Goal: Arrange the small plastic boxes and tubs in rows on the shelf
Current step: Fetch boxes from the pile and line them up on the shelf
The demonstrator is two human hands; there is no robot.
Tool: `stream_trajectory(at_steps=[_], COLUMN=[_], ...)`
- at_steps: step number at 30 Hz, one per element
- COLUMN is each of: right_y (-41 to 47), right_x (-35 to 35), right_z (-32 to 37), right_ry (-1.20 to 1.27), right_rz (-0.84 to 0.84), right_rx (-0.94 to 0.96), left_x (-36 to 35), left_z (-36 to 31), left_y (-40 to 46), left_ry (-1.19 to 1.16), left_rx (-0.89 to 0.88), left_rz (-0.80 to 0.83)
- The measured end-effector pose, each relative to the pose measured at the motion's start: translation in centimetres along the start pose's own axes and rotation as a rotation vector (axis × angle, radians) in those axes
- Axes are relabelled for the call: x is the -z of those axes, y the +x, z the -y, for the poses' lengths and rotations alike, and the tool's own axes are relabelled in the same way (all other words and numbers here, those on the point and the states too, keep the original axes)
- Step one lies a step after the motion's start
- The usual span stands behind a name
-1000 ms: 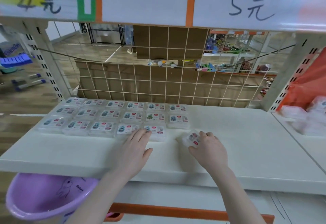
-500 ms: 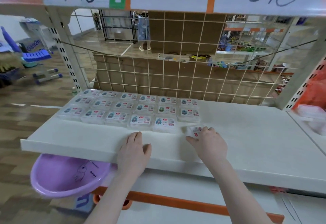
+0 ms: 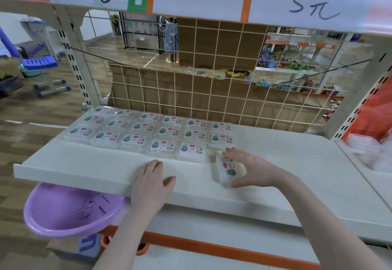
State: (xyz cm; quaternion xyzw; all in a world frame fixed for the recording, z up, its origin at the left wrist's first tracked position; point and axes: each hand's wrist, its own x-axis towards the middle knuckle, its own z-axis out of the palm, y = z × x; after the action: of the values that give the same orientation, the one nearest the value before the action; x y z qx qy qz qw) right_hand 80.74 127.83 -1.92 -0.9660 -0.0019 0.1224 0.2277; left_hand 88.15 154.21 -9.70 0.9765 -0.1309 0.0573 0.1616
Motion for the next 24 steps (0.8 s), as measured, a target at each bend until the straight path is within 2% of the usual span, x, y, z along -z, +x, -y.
stream_trajectory(at_steps=[3, 6, 10, 14, 18, 20, 24], right_y=[0.6, 0.7, 0.7, 1.1, 1.6, 1.7, 1.2], right_x=[0.0, -0.6, -2.1, -4.6, -6.1, -6.0, -5.1], right_z=[-0.4, -0.7, 0.0, 1.4, 2.0, 1.6, 0.6], right_ry=[-0.035, -0.004, -0.002, -0.154, -0.34, -0.302, 0.008], right_rz=[0.005, -0.063, -0.253, -0.522, -0.597, -0.576, -0.516], right_rx=[0.029, 0.009, -0.09, -0.299, -0.377, -0.332, -0.233], left_x=[0.0, 0.0, 0.2, 0.4, 0.6, 0.6, 0.6], left_z=[0.0, 0.0, -0.1, -0.2, -0.2, -0.3, -0.4], left_y=[0.0, 0.0, 0.0, -0.1, -0.2, -0.1, -0.2], left_ry=[0.013, 0.014, 0.012, 0.011, 0.021, 0.028, 0.023], left_rx=[-0.004, -0.01, -0.012, -0.022, -0.027, -0.032, -0.024], left_rz=[-0.007, -0.004, -0.001, 0.011, 0.017, 0.018, 0.012])
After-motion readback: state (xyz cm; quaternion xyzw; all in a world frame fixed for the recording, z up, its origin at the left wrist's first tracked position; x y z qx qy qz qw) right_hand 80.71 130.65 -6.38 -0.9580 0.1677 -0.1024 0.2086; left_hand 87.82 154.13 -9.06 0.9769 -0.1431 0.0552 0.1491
